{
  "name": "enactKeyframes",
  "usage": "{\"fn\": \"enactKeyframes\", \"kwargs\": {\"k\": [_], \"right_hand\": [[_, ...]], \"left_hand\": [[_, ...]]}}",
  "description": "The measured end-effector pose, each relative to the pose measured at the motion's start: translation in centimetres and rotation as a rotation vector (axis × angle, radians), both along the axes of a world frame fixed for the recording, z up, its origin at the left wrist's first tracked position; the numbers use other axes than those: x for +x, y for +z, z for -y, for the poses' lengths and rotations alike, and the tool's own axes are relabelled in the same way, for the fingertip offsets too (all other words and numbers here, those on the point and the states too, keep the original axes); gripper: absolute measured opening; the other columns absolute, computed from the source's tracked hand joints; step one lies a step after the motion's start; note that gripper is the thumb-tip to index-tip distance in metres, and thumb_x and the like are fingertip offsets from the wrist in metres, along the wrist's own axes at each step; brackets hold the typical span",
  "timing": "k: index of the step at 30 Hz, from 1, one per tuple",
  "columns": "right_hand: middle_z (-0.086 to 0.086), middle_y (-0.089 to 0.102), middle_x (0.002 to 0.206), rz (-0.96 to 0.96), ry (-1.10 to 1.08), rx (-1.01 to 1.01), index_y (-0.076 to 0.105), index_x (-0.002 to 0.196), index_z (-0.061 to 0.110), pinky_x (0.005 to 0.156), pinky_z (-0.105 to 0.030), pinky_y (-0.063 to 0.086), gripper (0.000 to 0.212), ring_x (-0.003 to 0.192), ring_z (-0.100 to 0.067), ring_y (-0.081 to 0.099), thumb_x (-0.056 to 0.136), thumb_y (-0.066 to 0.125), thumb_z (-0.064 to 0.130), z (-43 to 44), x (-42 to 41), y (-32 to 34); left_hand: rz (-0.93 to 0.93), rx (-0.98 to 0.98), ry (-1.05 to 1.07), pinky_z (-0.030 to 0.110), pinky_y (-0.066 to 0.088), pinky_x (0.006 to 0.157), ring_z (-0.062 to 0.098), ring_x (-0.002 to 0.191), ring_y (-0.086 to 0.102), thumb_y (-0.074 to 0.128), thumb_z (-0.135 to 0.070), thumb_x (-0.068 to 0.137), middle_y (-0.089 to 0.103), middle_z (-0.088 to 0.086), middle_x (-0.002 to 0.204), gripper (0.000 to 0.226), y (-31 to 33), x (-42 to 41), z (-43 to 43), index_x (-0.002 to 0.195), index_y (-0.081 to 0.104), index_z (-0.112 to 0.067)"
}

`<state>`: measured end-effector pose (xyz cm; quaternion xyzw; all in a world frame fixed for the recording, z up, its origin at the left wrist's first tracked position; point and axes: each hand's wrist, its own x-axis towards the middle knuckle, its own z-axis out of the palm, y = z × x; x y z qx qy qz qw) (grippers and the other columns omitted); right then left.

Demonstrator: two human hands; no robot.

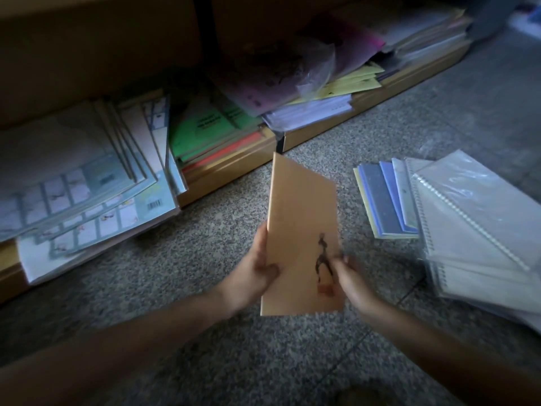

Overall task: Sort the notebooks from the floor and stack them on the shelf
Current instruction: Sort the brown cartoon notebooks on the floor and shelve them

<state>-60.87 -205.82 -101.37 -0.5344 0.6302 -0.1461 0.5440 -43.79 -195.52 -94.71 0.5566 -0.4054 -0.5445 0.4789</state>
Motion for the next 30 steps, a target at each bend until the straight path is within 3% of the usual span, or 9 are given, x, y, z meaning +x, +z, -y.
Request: {"fn": "enactKeyframes", "kwargs": {"k": [3,6,8,12,16,20,23,26,30], "right_hand": [[-0.011,0.06,0.098,0.153,-0.074,-0.119,0.053,0.108,0.009,0.068,-0.025,0.049,0.035,0.084,-0.02,0.06,0.102,0.029,0.034,-0.3,1.2,2.6],[-0.01,0.062,0.075,0.344,0.002,-0.242,0.051,0.114,0.007,0.04,-0.021,0.043,0.027,0.044,-0.013,0.056,0.1,0.038,0.025,0.1,2.0,6.1],[-0.007,0.062,0.063,0.445,0.036,-0.285,0.044,0.122,0.013,0.034,-0.019,0.035,0.025,0.034,-0.012,0.046,0.098,0.046,0.019,0.8,2.5,8.4],[-0.007,0.058,0.055,0.604,0.195,-0.395,0.05,0.111,0.006,0.037,-0.018,0.035,0.028,0.04,-0.01,0.047,0.087,0.051,0.02,1.5,4.3,13.4],[-0.006,0.06,0.059,0.692,0.248,-0.416,0.048,0.12,0.014,0.042,-0.018,0.037,0.025,0.045,-0.01,0.047,0.096,0.043,0.006,1.7,7.1,16.9],[-0.005,0.06,0.059,0.764,0.291,-0.385,0.045,0.127,0.014,0.042,-0.018,0.034,0.03,0.043,-0.009,0.042,0.098,0.04,0.009,1.1,10.4,19.1],[-0.005,0.059,0.058,0.822,0.31,-0.36,0.048,0.122,0.022,0.042,-0.016,0.033,0.029,0.042,-0.008,0.041,0.098,0.04,0.007,1.2,12.8,21.4],[-0.001,0.058,0.059,0.843,0.356,-0.37,0.054,0.114,0.03,0.043,-0.016,0.034,0.03,0.044,-0.006,0.043,0.098,0.041,0.008,1.7,15.5,24.1],[0.002,0.058,0.057,0.865,0.351,-0.29,0.058,0.1,0.031,0.043,-0.016,0.033,0.024,0.045,-0.005,0.043,0.099,0.042,0.014,2.2,19.6,27.4]], "left_hand": [[0.038,-0.128,0.071,0.022,0.049,0.09,0.001,0.109,0.054,0.046,0.006,0.078,0.051,0.0,0.123,0.072,2.5,1.4,1.0,0.141,0.019,-0.019],[0.089,-0.245,0.145,0.031,0.049,0.095,0.012,0.116,0.051,0.048,0.004,0.08,0.049,0.007,0.13,0.073,5.7,3.5,1.7,0.145,0.021,-0.017],[0.143,-0.327,0.181,0.033,0.048,0.097,0.015,0.119,0.05,0.051,-0.001,0.084,0.05,0.003,0.132,0.068,8.0,4.9,1.9,0.144,0.024,-0.021],[0.167,-0.448,0.294,0.026,0.05,0.088,0.009,0.11,0.057,0.057,-0.005,0.087,0.058,-0.005,0.123,0.059,11.9,7.0,1.8,0.137,0.034,-0.028],[0.241,-0.517,0.405,0.018,0.051,0.079,0.002,0.101,0.061,0.056,-0.002,0.09,0.064,-0.015,0.113,0.054,15.5,8.8,1.5,0.134,0.038,-0.028],[0.422,-0.549,0.555,0.035,0.057,0.082,0.015,0.104,0.062,0.056,-0.015,0.09,0.062,-0.007,0.114,0.04,18.3,11.1,0.7,0.122,0.042,-0.035],[0.471,-0.569,0.681,0.038,0.057,0.083,0.018,0.103,0.062,0.052,-0.008,0.092,0.059,-0.002,0.115,0.04,20.0,12.3,0.2,0.121,0.038,-0.033],[0.42,-0.583,0.788,0.026,0.057,0.079,0.014,0.106,0.06,0.049,-0.006,0.093,0.054,0.004,0.125,0.056,21.6,13.3,-0.2,0.128,0.02,-0.039],[0.316,-0.523,0.937,0.027,0.054,0.08,0.011,0.107,0.056,0.057,-0.009,0.09,0.047,0.001,0.135,0.06,23.6,15.4,-1.1,0.134,0.027,-0.035]]}}
